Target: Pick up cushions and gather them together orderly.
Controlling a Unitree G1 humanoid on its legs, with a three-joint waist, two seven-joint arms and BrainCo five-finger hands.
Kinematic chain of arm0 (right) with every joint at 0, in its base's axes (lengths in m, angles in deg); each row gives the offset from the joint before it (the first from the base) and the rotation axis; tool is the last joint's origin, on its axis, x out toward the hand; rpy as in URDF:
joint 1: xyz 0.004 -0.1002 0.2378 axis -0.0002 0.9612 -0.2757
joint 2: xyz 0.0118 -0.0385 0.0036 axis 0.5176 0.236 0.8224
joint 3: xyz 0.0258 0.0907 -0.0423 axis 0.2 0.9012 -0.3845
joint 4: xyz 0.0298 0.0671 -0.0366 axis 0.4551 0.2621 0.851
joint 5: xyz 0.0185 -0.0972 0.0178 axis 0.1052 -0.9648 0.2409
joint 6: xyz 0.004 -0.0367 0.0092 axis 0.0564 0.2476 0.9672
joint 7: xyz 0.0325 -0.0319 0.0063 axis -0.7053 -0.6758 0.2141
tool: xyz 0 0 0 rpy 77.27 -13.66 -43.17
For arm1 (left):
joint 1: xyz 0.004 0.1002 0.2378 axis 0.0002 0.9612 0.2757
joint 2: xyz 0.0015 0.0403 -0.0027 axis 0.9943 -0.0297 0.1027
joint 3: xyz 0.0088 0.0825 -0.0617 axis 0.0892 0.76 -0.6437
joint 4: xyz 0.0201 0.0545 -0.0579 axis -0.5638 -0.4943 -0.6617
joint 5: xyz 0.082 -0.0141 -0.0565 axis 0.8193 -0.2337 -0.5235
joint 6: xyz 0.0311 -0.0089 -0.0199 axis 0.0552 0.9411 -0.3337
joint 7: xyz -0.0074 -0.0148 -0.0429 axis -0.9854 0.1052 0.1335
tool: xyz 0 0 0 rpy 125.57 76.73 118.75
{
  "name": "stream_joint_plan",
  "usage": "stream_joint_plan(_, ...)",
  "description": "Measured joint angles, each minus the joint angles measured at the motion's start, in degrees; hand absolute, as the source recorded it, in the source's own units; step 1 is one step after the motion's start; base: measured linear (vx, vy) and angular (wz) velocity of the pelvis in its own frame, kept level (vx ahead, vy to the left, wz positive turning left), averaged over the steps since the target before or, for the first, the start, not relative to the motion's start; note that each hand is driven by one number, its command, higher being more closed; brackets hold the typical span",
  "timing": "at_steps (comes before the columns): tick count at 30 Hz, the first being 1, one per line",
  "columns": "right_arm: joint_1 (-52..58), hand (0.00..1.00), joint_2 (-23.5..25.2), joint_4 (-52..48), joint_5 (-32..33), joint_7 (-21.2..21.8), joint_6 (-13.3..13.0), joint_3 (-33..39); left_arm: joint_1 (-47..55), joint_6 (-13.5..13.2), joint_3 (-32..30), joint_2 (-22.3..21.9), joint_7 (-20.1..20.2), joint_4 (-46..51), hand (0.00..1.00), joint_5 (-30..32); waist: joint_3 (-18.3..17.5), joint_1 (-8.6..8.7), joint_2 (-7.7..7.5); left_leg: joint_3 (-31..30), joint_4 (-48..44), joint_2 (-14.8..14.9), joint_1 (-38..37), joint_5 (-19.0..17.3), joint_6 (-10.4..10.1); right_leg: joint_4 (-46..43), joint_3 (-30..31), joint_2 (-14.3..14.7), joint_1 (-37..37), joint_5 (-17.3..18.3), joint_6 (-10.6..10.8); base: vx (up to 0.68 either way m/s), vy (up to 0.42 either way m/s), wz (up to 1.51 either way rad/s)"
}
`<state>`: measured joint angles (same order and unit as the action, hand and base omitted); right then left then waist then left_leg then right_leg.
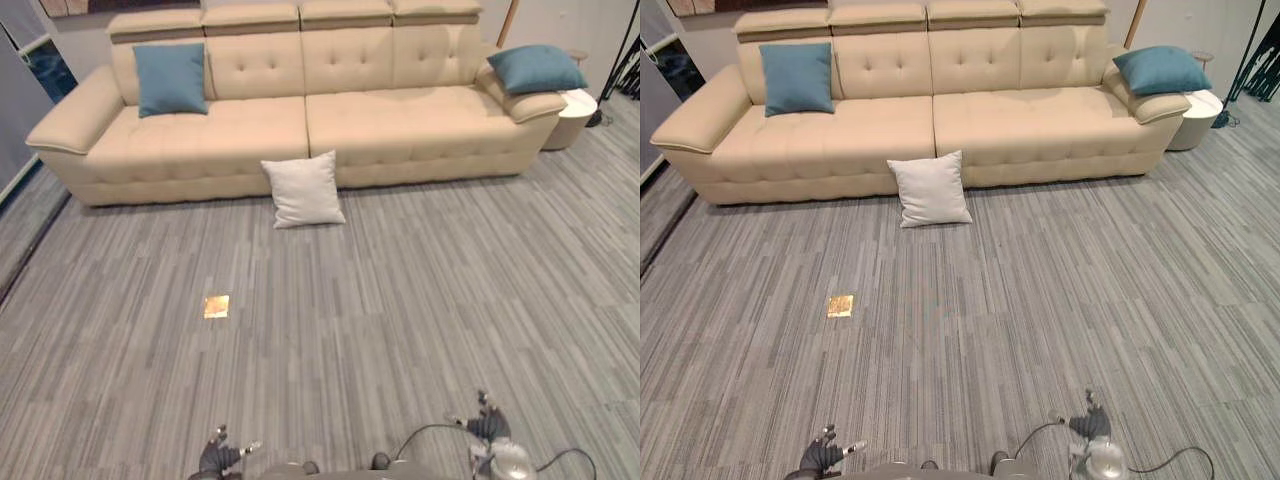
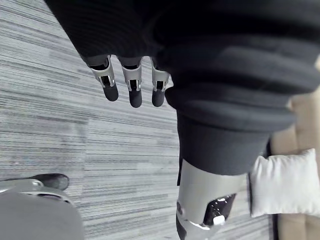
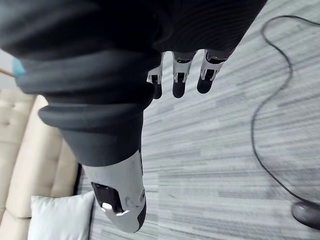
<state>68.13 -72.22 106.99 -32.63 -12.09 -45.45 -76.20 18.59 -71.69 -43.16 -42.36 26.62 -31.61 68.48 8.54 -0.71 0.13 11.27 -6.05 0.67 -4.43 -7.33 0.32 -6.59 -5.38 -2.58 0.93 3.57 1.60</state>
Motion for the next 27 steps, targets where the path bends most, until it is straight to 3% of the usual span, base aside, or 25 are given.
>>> stream_joint_plan(14, -0.02, 0.00, -4.06, -3.95, -5.46, 1.55, -2.03, -7.88, 0.00, -0.86, 0.85, 1.02, 1.27, 5.75, 0.00, 0.48, 1.24, 0.12, 1.20, 0.17, -1.46, 0.29, -0.80, -1.11, -1.44, 0.53, -0.94, -0.14, 1.61, 0.31, 0.59, 0.02, 0.008, 0.01)
stream_joint_plan(20, -2.37, 0.00, -4.58, -3.70, -5.33, 1.35, -1.88, -9.78, -0.25, -0.84, 1.00, 1.37, 0.96, 9.20, 0.00, 0.56, 2.76, 0.01, 2.08, 0.05, -9.50, 1.46, 7.27, -4.47, 0.41, -3.71, -2.08, -0.23, -4.44, 1.35, 0.62, -0.10, -0.002, 0.01)
stream_joint_plan(22, -2.99, 0.00, -4.46, -2.62, -4.81, 1.13, -1.75, -10.06, -0.13, -0.79, 0.98, 1.74, 0.26, 10.11, 0.00, 0.23, 3.25, -0.08, 2.05, 0.27, -12.87, 2.09, 10.61, -6.43, 1.21, -6.34, -2.00, -0.15, -7.36, 2.25, 0.88, -0.12, 0.039, -0.07)
stream_joint_plan(24, -3.78, 0.00, -4.20, -0.98, -4.16, 1.01, -0.98, -10.11, 0.31, -0.70, 0.60, 2.18, -0.23, 11.26, 0.00, -0.50, 3.69, -0.50, 1.47, 0.93, -16.79, 2.29, 12.65, -9.28, 1.68, -11.89, -1.25, -0.77, -10.59, 5.59, 1.79, -0.09, 0.063, -0.14)
stream_joint_plan(27, -3.77, 0.00, -3.16, -0.05, -2.45, 0.85, -0.39, -10.11, 2.15, -0.46, 0.14, 3.21, -0.68, 13.44, 0.00, -1.10, 4.70, -0.23, -0.20, 1.46, -20.54, 1.11, 12.62, -12.99, 2.85, -21.11, -1.84, -3.59, -13.46, 9.88, 2.63, 0.00, 0.078, -0.08)
